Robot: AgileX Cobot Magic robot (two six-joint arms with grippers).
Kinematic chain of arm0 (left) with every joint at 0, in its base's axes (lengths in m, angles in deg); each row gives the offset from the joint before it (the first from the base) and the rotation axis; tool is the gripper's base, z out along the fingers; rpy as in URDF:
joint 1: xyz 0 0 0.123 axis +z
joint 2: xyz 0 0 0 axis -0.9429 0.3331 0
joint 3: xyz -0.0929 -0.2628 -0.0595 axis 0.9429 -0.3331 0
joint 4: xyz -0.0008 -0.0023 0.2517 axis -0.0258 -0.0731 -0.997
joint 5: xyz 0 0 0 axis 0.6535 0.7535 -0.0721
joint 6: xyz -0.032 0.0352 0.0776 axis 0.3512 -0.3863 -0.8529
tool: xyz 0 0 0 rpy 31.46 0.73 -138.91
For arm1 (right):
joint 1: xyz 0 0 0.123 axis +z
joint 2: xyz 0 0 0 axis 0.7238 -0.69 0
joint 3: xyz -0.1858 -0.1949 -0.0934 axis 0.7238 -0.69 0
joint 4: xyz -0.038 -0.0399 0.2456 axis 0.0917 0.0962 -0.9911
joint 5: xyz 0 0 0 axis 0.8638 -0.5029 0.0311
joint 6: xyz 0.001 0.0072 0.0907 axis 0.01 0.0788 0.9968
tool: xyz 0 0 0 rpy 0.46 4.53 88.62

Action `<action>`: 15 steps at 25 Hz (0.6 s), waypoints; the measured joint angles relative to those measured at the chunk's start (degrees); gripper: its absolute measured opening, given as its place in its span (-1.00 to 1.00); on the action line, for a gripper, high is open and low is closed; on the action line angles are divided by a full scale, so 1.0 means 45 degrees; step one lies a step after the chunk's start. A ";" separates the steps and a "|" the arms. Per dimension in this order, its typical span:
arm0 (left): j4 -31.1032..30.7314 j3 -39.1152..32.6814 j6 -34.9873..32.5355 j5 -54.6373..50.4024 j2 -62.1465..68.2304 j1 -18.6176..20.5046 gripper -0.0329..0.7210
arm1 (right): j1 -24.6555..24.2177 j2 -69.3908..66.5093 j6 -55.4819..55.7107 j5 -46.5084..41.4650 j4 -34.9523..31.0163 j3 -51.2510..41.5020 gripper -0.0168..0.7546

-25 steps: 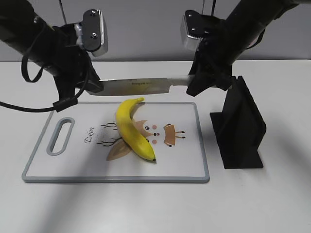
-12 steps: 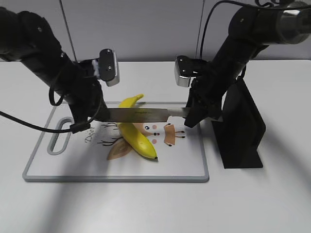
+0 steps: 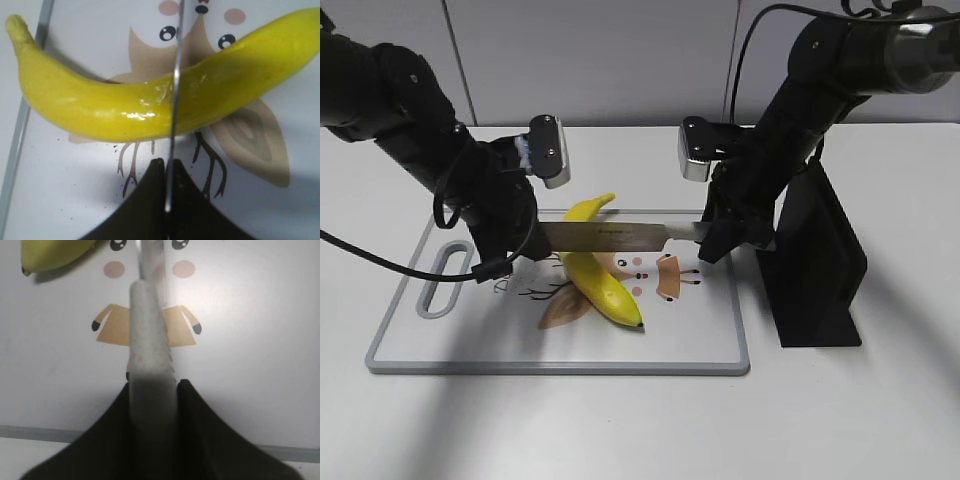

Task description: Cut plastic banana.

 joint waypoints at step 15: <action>-0.0353 -0.0080 0.0084 -0.0364 -0.1027 0.0000 -0.66 | 0.0584 0.0235 0.1028 -0.1070 0.1554 0.1668 -0.48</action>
